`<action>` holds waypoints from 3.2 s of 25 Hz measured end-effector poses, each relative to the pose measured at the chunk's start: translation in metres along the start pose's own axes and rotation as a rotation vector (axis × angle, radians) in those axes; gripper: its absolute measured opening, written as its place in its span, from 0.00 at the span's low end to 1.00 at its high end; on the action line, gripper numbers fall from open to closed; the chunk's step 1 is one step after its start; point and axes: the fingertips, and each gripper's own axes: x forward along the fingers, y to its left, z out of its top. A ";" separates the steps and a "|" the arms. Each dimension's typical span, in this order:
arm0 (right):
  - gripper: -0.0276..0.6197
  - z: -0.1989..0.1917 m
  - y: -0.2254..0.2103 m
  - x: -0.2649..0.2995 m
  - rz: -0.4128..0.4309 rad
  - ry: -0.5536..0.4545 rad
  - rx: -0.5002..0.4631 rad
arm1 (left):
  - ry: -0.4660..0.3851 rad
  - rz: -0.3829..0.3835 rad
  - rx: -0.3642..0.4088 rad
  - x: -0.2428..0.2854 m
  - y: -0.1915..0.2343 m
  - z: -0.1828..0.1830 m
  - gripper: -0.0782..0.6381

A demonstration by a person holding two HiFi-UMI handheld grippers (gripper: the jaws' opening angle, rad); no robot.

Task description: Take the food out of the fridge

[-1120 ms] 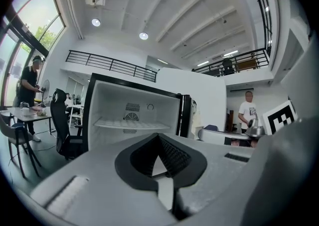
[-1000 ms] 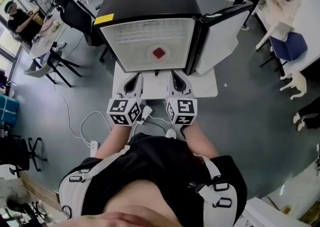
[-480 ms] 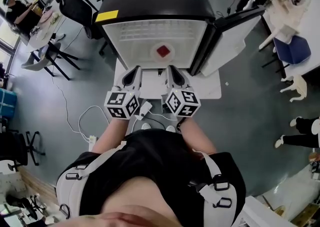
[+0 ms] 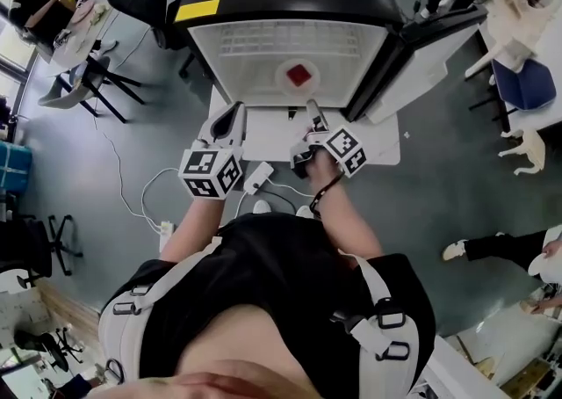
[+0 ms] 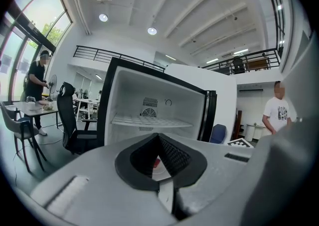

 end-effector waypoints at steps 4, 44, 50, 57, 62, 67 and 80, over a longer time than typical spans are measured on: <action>0.39 -0.006 -0.038 0.017 -0.083 0.007 0.094 | 0.008 0.020 -0.002 -0.004 0.010 -0.003 0.11; 0.45 -0.043 -0.157 0.101 -0.464 0.065 0.232 | 0.058 0.123 -0.019 -0.026 0.050 -0.025 0.11; 0.23 -0.041 -0.148 0.094 -0.358 0.061 0.241 | 0.058 0.098 -0.018 -0.021 0.043 -0.025 0.11; 0.09 -0.039 -0.141 0.085 -0.247 0.051 0.265 | 0.062 0.070 -0.009 -0.017 0.034 -0.026 0.11; 0.07 -0.035 -0.130 0.077 -0.118 0.046 0.277 | 0.061 0.058 -0.004 -0.018 0.030 -0.025 0.11; 0.07 -0.034 -0.122 0.062 -0.057 0.050 0.274 | 0.056 0.045 -0.002 -0.019 0.026 -0.024 0.11; 0.07 -0.043 -0.059 -0.001 0.050 0.139 0.240 | 0.034 0.004 -0.014 -0.004 0.018 -0.023 0.11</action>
